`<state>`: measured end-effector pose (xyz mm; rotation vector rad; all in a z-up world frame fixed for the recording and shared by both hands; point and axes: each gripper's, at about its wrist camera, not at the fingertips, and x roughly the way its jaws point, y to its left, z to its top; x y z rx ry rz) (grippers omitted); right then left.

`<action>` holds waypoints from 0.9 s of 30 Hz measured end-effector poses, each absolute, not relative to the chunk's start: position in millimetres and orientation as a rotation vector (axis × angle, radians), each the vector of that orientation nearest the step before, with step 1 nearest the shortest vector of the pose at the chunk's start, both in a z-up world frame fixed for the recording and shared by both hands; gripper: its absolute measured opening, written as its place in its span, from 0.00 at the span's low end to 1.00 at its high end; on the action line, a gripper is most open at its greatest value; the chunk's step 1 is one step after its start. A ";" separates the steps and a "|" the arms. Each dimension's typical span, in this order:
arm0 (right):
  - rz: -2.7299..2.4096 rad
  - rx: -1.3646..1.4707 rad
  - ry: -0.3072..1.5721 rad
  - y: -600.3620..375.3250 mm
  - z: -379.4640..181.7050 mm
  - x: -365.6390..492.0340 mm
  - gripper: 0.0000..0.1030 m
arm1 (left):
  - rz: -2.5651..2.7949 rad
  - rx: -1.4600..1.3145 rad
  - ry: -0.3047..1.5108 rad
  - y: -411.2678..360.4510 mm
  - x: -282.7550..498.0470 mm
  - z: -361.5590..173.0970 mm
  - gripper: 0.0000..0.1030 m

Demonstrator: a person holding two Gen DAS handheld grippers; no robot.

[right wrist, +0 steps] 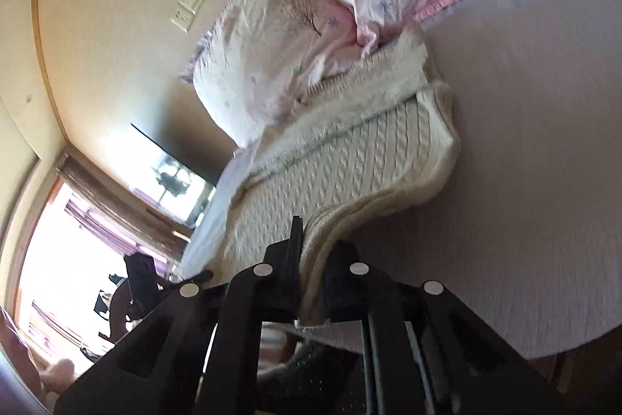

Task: Fold small clothes

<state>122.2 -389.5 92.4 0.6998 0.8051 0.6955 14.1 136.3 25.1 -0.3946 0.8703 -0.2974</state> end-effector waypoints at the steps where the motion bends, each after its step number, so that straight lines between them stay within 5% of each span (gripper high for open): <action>1: 0.696 0.733 0.774 -393.7 99.1 129.8 0.08 | -0.309 -0.404 0.845 138.5 25.2 35.7 0.09; 8: 0.604 0.900 0.672 -393.5 117.8 258.6 0.08 | -0.190 -0.346 0.742 150.9 165.7 86.8 0.08; 14: 0.388 0.983 0.792 -371.2 56.5 389.5 0.08 | -0.074 -0.329 0.837 147.3 307.0 61.8 0.08; 20: 0.205 1.093 0.920 -371.7 11.3 443.1 0.11 | -0.049 -0.405 0.873 157.9 360.0 42.3 0.12; 22: 0.220 1.121 0.907 -373.8 13.0 441.8 0.29 | 0.001 -0.407 0.813 170.7 353.8 49.6 0.17; 24: 0.244 1.089 0.824 -376.9 27.5 434.3 0.86 | 0.045 -0.393 0.748 185.2 341.0 61.8 0.40; 27: 0.262 1.021 0.723 -382.3 52.1 420.4 0.93 | -0.016 -0.456 0.765 199.0 318.2 64.6 0.45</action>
